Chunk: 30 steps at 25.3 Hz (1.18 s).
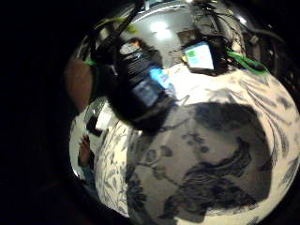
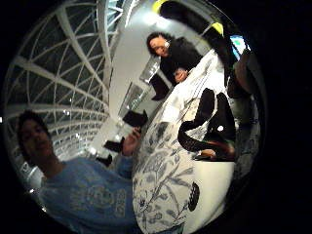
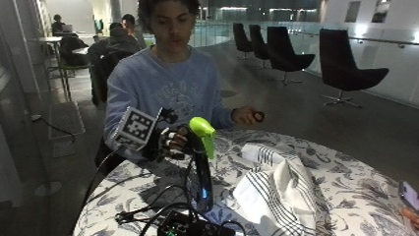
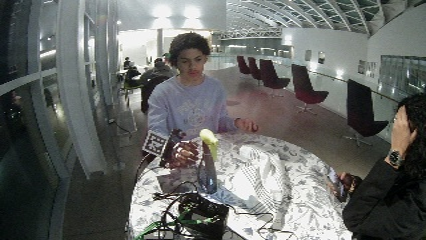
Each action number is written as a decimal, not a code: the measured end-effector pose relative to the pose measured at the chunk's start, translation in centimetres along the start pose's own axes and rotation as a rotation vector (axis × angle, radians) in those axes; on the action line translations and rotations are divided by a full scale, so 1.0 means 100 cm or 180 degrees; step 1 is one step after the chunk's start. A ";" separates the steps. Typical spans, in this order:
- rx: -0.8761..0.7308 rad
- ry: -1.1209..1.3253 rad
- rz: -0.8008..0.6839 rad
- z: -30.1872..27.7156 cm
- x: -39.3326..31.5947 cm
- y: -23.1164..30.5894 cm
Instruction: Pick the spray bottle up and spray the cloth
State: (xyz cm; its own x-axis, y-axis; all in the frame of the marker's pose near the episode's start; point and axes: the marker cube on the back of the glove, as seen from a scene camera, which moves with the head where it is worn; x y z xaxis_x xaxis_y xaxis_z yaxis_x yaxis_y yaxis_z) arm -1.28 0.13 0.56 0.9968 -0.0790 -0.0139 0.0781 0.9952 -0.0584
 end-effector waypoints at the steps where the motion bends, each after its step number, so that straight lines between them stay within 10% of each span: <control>1: -0.0081 0.0017 -0.0057 0.002 -0.004 0.001; 12: -0.1807 0.0195 -0.0983 0.056 -0.098 0.036; 30: -0.2079 -0.0212 -0.0838 0.070 -0.126 0.053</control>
State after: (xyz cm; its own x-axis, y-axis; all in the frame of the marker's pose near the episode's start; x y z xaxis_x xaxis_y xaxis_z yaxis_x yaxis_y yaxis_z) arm -13.31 6.76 7.38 0.9469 -0.2880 0.1430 0.3106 0.7041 -0.6386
